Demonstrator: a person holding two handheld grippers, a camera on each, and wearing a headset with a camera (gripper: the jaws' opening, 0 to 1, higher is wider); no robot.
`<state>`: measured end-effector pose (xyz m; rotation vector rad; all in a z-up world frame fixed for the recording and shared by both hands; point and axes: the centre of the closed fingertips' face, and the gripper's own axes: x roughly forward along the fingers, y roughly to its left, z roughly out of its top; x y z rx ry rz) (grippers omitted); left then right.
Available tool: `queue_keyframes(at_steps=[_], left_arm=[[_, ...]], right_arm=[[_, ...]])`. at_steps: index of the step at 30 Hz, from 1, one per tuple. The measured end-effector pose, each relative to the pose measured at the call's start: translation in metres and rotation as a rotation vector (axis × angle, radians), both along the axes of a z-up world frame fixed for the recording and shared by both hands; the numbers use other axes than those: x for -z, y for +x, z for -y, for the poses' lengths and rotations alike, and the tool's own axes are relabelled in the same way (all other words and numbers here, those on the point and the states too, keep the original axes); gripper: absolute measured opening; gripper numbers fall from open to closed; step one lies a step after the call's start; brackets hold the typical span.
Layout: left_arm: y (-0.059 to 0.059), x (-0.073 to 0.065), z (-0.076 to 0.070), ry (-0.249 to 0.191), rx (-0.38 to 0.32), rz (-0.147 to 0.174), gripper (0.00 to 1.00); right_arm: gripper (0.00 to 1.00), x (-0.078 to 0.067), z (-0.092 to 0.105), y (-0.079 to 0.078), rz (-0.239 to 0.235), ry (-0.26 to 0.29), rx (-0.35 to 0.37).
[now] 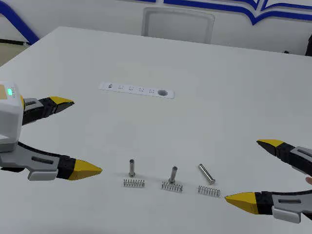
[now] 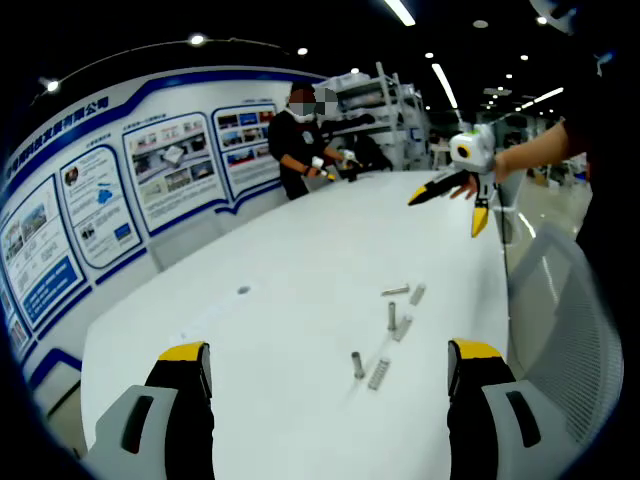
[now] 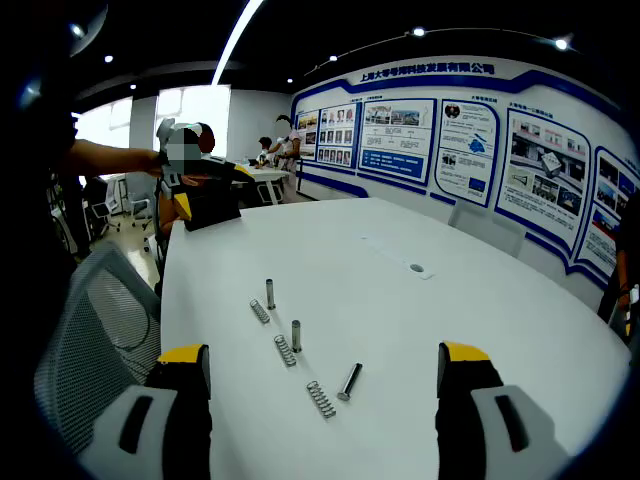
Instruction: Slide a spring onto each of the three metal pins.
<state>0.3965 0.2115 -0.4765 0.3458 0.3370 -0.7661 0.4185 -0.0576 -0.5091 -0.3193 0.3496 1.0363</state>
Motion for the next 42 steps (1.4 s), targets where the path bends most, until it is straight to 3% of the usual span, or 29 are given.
queue_keyframes(at_steps=[12, 20, 31, 42], left_arm=[[0.002, 0.001, 0.004, 0.000, 0.002, -0.004, 1.00], [0.001, 0.007, 0.000, 0.025, 0.007, -0.016, 1.00], [0.002, 0.003, 0.000, 0.007, 0.007, -0.010, 1.00], [0.001, 0.010, 0.001, 0.012, 0.008, -0.027, 1.00]], right_arm=[[0.95, 0.003, 0.001, 0.000, -0.018, 0.005, 0.005], [0.95, 0.004, -0.001, -0.001, -0.021, -0.004, -0.003], [0.95, 0.002, -0.003, -0.001, -0.021, -0.003, 0.000], [0.92, 0.003, -0.001, 0.009, -0.009, -0.006, 0.018]])
